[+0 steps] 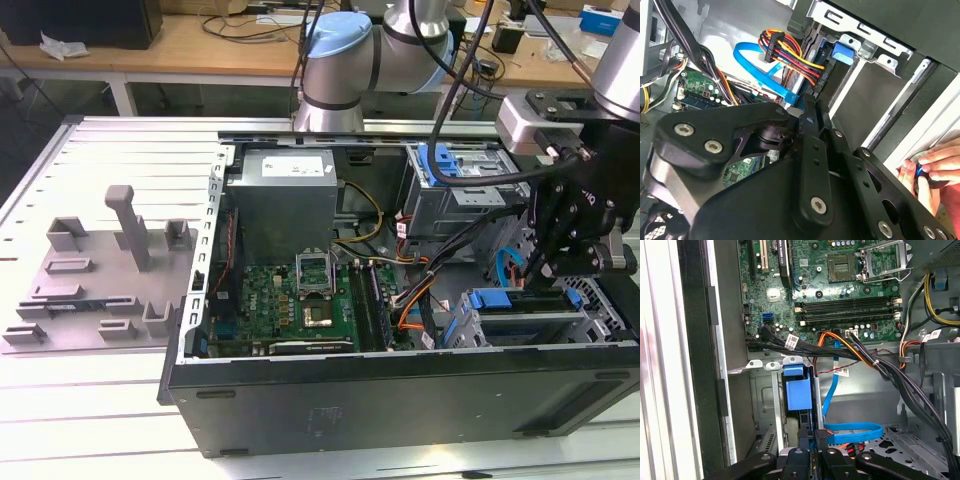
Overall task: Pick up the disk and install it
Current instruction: 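Insert the second disk wire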
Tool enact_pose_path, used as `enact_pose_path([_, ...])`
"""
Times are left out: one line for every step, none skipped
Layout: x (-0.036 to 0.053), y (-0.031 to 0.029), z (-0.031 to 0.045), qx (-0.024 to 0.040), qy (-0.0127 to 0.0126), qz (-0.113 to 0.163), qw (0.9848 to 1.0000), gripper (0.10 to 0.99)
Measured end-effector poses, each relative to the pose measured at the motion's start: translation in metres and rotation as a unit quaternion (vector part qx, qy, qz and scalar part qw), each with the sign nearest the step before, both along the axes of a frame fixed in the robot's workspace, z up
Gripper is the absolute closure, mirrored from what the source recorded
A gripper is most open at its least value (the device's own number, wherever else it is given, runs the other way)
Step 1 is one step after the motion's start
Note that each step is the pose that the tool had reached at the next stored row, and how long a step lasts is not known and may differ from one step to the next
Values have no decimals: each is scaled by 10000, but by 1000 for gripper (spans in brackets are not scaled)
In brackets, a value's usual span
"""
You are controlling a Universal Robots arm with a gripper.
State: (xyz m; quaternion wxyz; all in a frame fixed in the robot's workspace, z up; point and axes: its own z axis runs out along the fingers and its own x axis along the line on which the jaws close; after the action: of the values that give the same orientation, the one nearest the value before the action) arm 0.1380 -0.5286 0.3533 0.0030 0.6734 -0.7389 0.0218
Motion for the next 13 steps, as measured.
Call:
enact_pose_path([1,0,-1,0,0,0,10000,925])
enact_pose_path([5,0,-2,-1,0,1,10000,925])
enact_pose_path([10,0,-5,1,1,1,10000,925])
enact_pose_path([17,0,-7,0,1,1,10000,925])
enact_pose_path([19,0,-11,1,2,0,10000,925])
enact_pose_path([22,0,-14,0,2,1,10000,925])
enact_pose_path([24,0,-17,1,2,1,10000,925])
enact_pose_path([25,0,-19,1,3,2,10000,925])
enact_pose_path([26,0,-22,1,3,2,10000,925])
enact_pose_path([26,0,-25,0,3,3,10000,925])
enact_pose_path([28,0,-34,1,3,7,10000,925])
enact_pose_path([28,0,-42,1,3,10,10000,925])
enact_pose_path([28,0,-49,1,3,13,10000,925])
